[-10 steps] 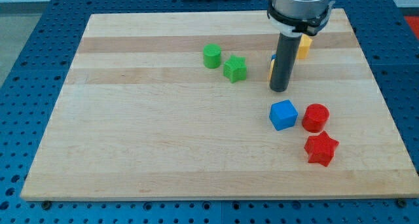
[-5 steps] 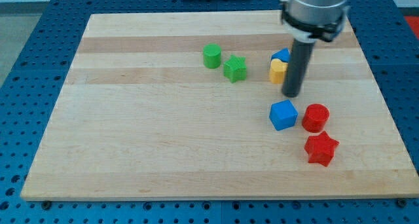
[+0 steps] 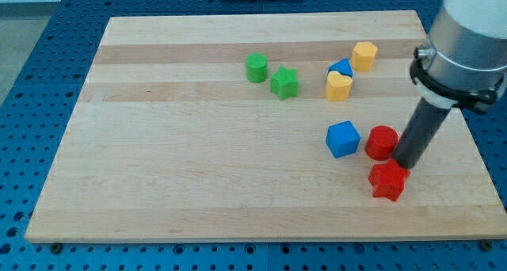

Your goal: Push the yellow hexagon to the left and down a bit

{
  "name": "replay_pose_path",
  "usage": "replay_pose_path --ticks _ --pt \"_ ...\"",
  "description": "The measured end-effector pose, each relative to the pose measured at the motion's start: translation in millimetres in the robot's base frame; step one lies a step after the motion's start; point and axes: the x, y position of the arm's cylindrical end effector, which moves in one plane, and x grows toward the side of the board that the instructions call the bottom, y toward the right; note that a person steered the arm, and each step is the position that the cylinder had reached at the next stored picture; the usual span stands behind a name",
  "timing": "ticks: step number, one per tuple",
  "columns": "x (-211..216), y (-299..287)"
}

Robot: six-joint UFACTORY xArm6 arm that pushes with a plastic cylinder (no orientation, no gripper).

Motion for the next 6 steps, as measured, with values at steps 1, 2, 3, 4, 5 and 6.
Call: replay_pose_path --ticks 1,2,3,4,5,6 --pt "-4.1 -26.3" --pt "-4.3 -56.5" --pt "-8.5 -63.3" --pt "-19.3 -63.3" --pt "-30.5 -67.1" --pt "-36.7 -81.7"
